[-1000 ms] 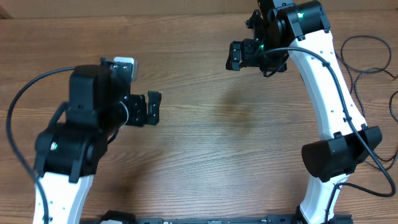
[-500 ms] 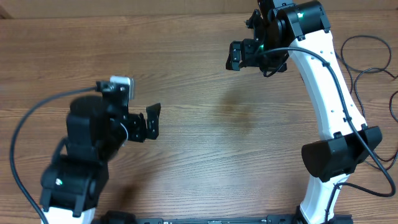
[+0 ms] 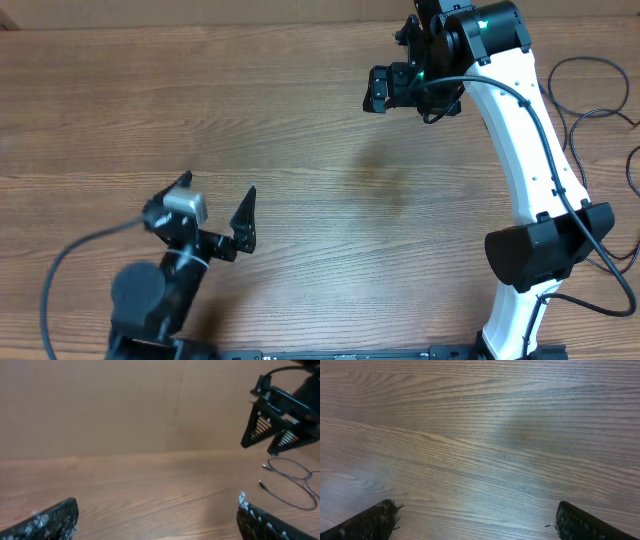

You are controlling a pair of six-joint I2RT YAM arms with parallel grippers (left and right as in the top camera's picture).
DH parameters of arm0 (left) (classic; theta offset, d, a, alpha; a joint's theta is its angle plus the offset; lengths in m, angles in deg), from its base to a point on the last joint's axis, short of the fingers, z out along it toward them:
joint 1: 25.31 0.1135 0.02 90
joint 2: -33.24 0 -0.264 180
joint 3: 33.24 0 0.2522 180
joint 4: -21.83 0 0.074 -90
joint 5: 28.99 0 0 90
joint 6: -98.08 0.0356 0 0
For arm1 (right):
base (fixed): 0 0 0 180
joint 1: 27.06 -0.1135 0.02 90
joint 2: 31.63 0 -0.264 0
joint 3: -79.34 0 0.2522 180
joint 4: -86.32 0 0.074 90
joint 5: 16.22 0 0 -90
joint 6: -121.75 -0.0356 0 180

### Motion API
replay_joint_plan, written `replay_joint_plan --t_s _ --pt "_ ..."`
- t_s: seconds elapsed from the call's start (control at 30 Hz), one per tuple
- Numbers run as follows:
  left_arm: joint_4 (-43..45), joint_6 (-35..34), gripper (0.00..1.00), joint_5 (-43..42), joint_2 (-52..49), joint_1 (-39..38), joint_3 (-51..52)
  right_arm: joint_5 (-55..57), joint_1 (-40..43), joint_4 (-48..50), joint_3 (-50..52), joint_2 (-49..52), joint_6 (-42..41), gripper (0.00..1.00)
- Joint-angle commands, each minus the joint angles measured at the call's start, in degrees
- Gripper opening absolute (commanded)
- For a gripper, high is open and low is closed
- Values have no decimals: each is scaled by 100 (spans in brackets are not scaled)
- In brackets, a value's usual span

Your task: Untangle cables

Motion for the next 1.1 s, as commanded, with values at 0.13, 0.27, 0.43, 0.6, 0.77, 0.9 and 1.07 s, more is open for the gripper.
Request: replay_joint_plan --t_s 0.13,0.27,0.43,0.6,0.77,0.9,1.07 --pt "1587 -55 100 81 1169 57 1440 -31 4 15 9 15 11 100" --pt "2210 -59 100 79 1600 210 2013 -31 4 15 9 15 11 100" --pt "2638 -55 100 81 2046 494 2568 -31 4 15 9 15 11 100" --pt "2439 -55 100 306 2190 675 2804 -31 4 15 9 15 11 100" --pt "1915 -55 100 531 2190 710 2804 -31 4 15 9 15 11 100" --pt "1172 -55 100 846 2192 710 2804 -31 4 15 9 15 11 100" --pt "584 142 100 1058 2194 730 2804 -31 4 15 9 15 11 100"
